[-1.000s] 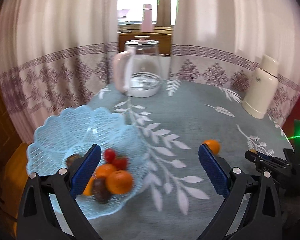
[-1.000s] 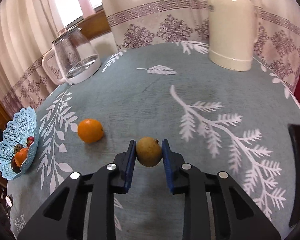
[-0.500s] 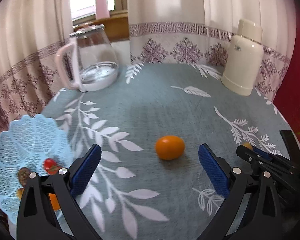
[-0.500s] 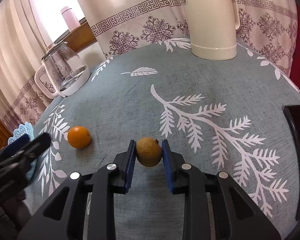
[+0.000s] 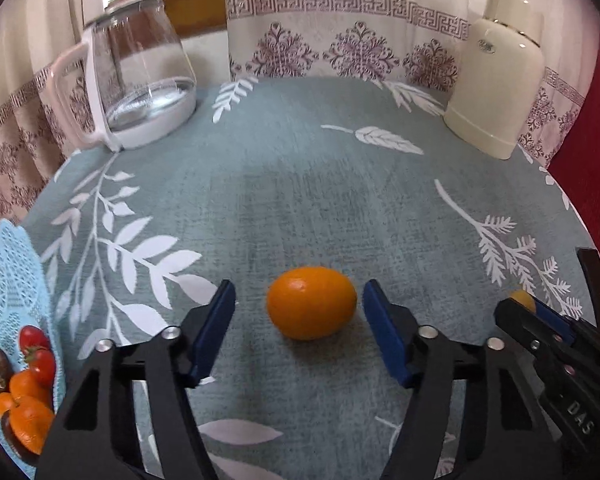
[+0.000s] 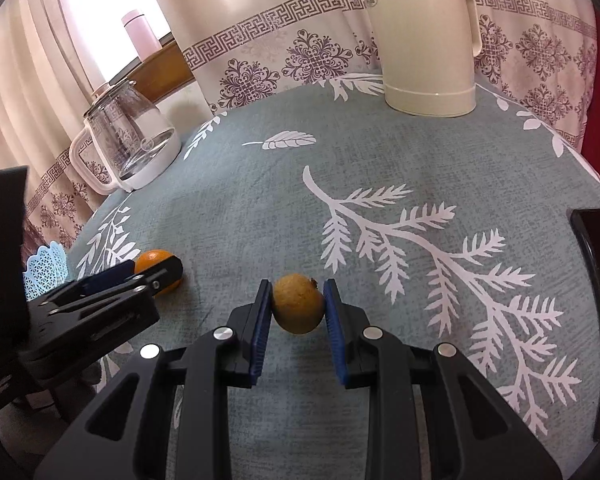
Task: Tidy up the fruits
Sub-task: 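Grasp the yellow-brown fruit with the right gripper while the left gripper approaches the tangerine, then grasp the tangerine with the left gripper and carry it to the basket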
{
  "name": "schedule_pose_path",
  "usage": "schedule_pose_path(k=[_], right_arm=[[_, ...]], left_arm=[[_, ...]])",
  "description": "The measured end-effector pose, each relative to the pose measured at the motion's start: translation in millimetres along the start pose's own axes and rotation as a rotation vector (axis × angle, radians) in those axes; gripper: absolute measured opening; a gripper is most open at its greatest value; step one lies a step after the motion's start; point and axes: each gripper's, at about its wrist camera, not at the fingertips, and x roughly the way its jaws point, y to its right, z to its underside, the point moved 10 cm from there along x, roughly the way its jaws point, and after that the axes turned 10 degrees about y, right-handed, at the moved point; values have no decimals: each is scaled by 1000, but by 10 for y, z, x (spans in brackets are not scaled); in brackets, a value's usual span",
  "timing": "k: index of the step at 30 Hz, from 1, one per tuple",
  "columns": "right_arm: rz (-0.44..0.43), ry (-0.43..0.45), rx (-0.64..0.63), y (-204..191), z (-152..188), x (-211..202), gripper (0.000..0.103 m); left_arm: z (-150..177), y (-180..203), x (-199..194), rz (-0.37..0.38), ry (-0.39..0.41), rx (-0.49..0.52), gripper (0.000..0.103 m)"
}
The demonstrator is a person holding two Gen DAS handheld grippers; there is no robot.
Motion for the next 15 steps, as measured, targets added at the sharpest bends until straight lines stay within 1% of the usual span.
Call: schedule_pose_path(k=[1,2,4,10,15], right_arm=[[0,0,1,0,0,0,26],[0,-1,1,-1,1,0,26],[0,-2,0,-4,1,0,26],[-1,-1,0,-5,1,-2,26],[-9,8,-3,-20,-9,-14,26]], left_arm=[[1,-4,14,8,-4,-7,55],[8,1,19,17,-3,-15,55],[8,24,11,32,2,-15,47],[20,13,-42,36,5,-25,47],[-33,-49,-162,26,31,-32,47]])
